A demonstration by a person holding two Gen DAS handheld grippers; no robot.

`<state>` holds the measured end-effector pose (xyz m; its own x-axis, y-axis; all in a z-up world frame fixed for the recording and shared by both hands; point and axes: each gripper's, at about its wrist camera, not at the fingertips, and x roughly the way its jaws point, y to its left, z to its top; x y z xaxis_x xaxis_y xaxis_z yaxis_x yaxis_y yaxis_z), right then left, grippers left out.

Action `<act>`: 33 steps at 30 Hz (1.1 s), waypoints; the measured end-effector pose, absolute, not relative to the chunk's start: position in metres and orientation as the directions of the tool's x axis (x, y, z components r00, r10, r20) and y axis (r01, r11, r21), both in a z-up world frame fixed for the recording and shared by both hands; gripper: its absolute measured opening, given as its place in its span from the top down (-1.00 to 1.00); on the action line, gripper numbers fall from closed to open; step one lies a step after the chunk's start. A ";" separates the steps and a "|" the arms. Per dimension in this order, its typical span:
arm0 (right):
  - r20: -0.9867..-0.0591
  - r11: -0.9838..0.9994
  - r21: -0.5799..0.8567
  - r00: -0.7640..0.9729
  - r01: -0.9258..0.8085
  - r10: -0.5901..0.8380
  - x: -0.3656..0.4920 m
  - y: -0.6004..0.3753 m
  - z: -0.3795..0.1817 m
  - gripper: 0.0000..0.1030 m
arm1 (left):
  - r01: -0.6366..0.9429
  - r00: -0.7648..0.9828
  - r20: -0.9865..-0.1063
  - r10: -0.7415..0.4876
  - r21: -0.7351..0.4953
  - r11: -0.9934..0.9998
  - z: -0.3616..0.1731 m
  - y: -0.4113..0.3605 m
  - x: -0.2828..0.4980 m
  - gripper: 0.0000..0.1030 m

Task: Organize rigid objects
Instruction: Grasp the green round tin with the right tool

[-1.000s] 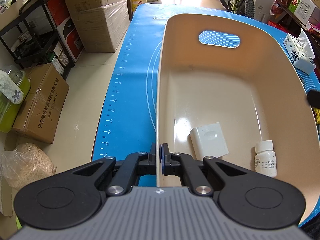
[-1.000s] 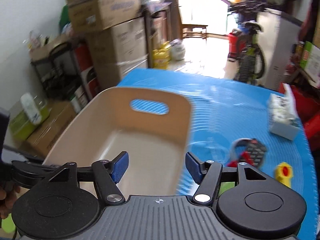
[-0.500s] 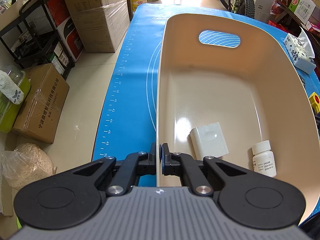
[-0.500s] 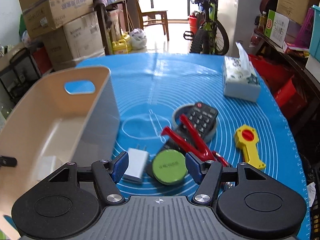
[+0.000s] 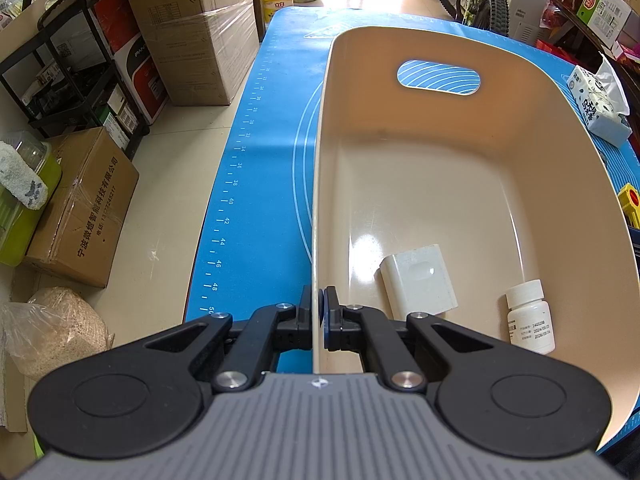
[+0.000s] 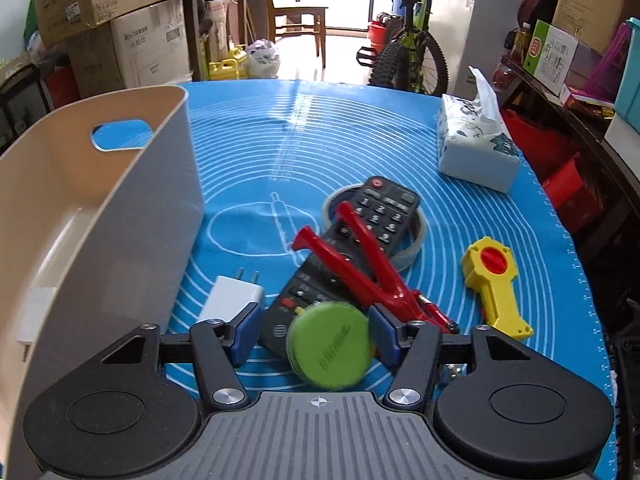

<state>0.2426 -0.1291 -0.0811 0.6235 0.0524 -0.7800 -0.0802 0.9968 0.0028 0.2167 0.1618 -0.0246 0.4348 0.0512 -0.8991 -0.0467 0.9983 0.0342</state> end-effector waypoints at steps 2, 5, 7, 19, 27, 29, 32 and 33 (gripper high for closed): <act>-0.782 0.997 0.000 0.621 -0.078 0.048 0.243 -0.131 -0.084 -0.26 | -0.047 0.435 -0.899 0.051 0.034 0.998 -0.025 0.162 0.217 0.90; -0.787 0.997 -0.001 0.615 -0.076 0.045 0.239 -0.134 -0.087 -0.26 | -0.046 0.435 -0.899 0.051 0.035 0.998 -0.025 0.162 0.217 0.90; -0.787 0.997 0.000 0.615 -0.071 0.043 0.234 -0.137 -0.089 -0.26 | -0.046 0.435 -0.899 0.051 0.034 0.998 -0.025 0.162 0.217 0.90; -0.806 0.988 0.146 0.573 -0.048 0.146 0.234 -0.159 -0.101 -0.26 | -0.045 0.435 -0.899 0.053 0.037 0.998 -0.025 0.162 0.216 0.90; -0.784 0.979 0.186 0.588 -0.079 0.197 0.227 -0.154 -0.104 -0.08 | -0.045 0.435 -0.899 0.054 0.038 0.998 -0.025 0.162 0.216 0.90; -0.769 0.981 0.172 0.610 -0.088 0.189 0.223 -0.153 -0.099 -0.08 | -0.046 0.435 -0.899 0.053 0.037 0.998 -0.025 0.162 0.216 0.90; -0.747 0.984 0.151 0.641 -0.096 0.177 0.217 -0.151 -0.086 -0.08 | -0.045 0.435 -0.899 0.054 0.038 0.998 -0.025 0.161 0.216 0.90; -0.739 0.984 0.147 0.651 -0.097 0.174 0.215 -0.151 -0.081 -0.08 | -0.045 0.435 -0.899 0.054 0.038 0.998 -0.025 0.162 0.216 0.90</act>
